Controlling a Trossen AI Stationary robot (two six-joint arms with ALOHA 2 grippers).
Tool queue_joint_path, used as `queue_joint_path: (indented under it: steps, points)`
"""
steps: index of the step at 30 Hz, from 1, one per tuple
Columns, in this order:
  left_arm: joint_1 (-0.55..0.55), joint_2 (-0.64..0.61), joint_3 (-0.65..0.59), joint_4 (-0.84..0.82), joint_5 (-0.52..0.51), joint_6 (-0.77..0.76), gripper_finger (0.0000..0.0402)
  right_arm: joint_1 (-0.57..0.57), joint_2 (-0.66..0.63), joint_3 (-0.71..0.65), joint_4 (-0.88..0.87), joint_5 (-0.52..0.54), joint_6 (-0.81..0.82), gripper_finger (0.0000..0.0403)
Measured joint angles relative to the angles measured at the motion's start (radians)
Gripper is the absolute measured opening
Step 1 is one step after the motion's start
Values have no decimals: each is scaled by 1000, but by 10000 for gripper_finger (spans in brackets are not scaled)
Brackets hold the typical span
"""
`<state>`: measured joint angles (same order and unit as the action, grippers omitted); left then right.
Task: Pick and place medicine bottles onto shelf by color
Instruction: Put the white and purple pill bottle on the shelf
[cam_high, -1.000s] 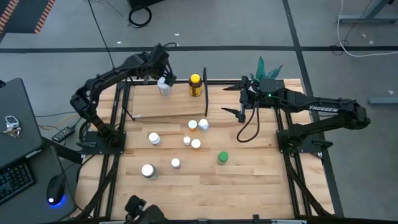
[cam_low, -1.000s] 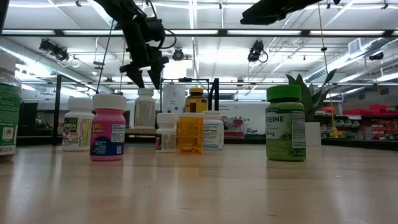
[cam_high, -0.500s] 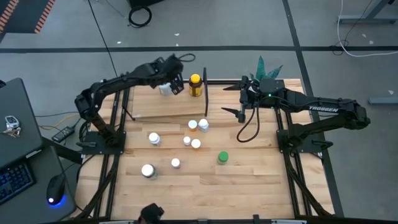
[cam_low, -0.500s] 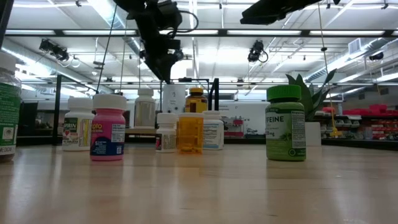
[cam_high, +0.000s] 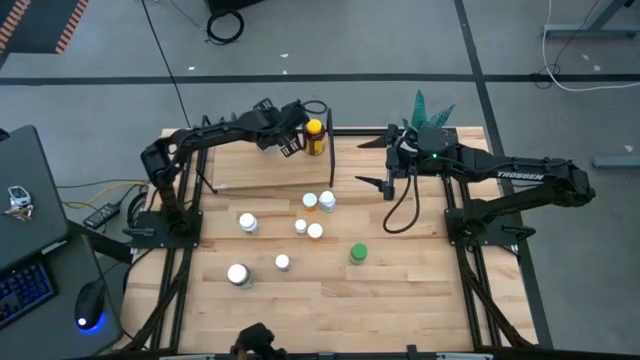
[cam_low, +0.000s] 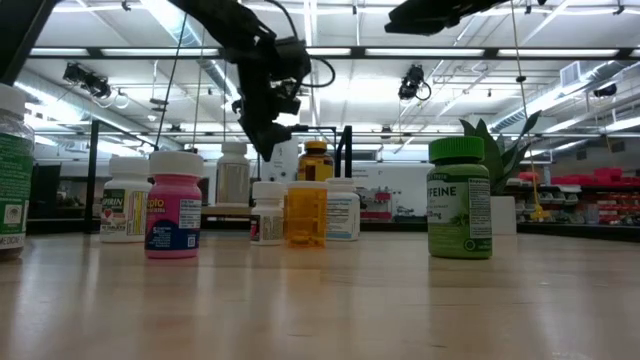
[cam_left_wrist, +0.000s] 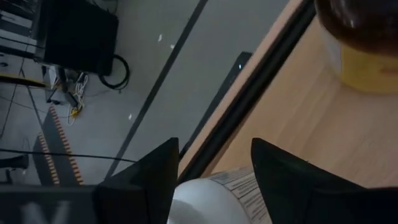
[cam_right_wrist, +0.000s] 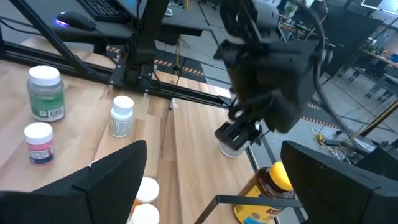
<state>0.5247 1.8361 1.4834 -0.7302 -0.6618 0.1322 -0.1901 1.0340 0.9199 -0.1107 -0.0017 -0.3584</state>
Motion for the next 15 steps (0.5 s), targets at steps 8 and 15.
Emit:
queue_joint_path:
  steps: [8, 15]
  points:
    - [0, 31, 0, -35, -44, 87, 192, 0, 0, 0, 0, 0, 0, 379]
    - [0, 31, 0, -101, -53, 123, 192, 0, 0, 0, -15, 0, 8, 379]
